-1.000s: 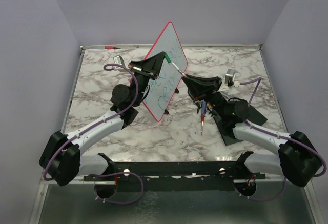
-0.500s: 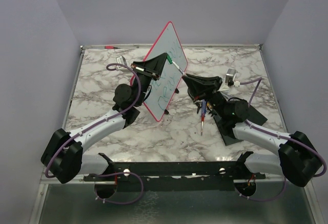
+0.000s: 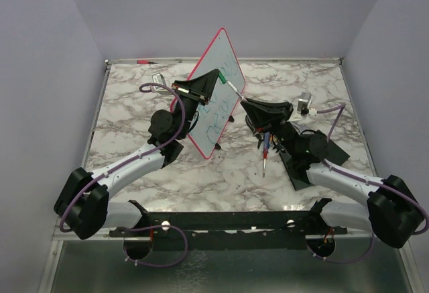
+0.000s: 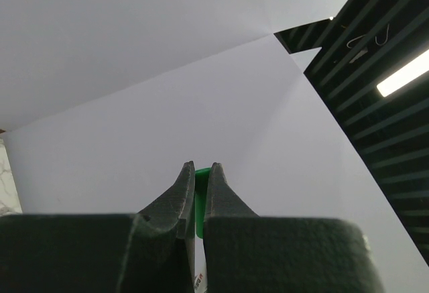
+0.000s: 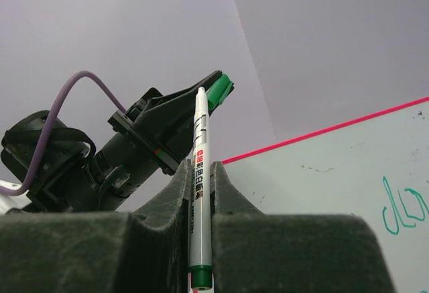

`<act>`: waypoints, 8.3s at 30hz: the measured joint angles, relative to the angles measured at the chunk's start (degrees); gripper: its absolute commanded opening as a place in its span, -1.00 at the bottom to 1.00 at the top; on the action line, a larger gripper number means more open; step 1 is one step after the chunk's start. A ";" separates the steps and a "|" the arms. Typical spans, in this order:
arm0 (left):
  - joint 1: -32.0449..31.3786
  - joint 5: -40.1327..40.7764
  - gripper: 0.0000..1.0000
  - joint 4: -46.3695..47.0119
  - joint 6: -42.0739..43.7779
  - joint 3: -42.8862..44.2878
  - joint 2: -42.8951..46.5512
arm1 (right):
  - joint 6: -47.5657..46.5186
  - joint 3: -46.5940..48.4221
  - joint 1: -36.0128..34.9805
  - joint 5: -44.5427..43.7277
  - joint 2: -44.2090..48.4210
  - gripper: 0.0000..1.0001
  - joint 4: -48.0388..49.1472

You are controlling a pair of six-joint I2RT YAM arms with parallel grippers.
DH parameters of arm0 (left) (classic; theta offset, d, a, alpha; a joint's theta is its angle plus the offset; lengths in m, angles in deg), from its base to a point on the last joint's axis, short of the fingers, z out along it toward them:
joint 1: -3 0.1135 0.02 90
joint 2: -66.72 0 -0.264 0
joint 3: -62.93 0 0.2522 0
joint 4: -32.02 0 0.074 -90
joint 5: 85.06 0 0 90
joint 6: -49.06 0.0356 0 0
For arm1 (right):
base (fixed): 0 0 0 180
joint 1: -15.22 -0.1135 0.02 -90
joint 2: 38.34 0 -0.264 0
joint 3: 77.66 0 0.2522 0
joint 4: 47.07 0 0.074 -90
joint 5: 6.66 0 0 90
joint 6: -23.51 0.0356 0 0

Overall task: Write a sentence on the whiteboard
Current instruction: Close the whiteboard marker, then place the whiteboard marker at the center of the board.

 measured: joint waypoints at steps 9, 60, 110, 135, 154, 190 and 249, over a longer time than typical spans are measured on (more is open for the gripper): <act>-0.02 0.17 -1.00 0.07 0.17 0.00 0.11 | 0.00 -0.35 0.00 -0.31 0.28 -0.99 -0.66; -0.96 0.37 -1.00 0.42 0.74 0.00 -0.17 | -0.13 -1.31 -0.24 -0.44 0.09 -0.99 -2.08; -15.47 9.16 -1.00 20.83 30.84 -6.29 6.43 | 7.85 -4.94 -3.85 4.44 12.90 -0.99 -5.86; -15.82 9.84 -1.00 20.98 29.94 -7.17 5.90 | 6.40 -4.48 -4.00 4.39 13.00 -0.99 -5.90; -15.85 9.92 -1.00 21.09 29.24 -7.17 5.84 | 5.44 -4.24 -4.11 3.72 12.68 -0.99 -5.97; -18.75 22.51 -1.00 29.99 36.00 -8.41 0.85 | 1.27 4.20 -4.15 5.18 -0.20 -0.99 -2.60; 2.64 -14.05 0.73 -57.05 56.87 48.04 -4.33 | -14.08 7.65 -4.42 -31.74 21.27 -0.99 -56.81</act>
